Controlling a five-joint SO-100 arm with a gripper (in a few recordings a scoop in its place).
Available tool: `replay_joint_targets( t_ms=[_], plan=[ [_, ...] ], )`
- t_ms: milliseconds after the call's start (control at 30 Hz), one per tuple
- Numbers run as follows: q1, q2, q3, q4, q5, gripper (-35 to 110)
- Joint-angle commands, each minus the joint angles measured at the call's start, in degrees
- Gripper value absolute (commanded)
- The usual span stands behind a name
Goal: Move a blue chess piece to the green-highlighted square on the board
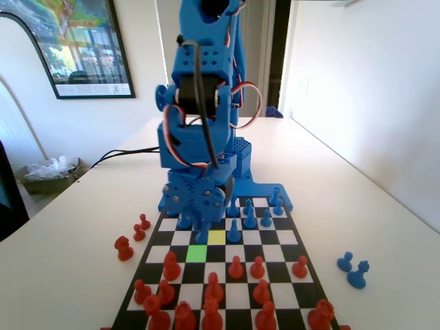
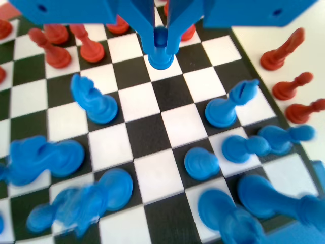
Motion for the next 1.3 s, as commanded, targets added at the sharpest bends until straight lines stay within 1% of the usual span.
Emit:
replay_joint_targets(
  t_ms=[0, 567, 667, 800, 933, 1100, 1267],
  plan=[
    [0.9, -0.4, -5.6, 1.3, 0.0, 1],
    [0.7, -2.7, -6.4, 0.0, -0.5, 2],
    [0.9, -2.8, -6.2, -0.6, -0.5, 4],
    [1.2, -2.9, -6.5, -0.7, -0.4, 12],
    [1.2, -2.8, -6.6, -0.7, -0.4, 16],
    [1.2, -2.3, -6.6, -0.5, -0.4, 18],
    [0.4, -0.4, -6.0, 0.9, 0.4, 15]
  ],
)
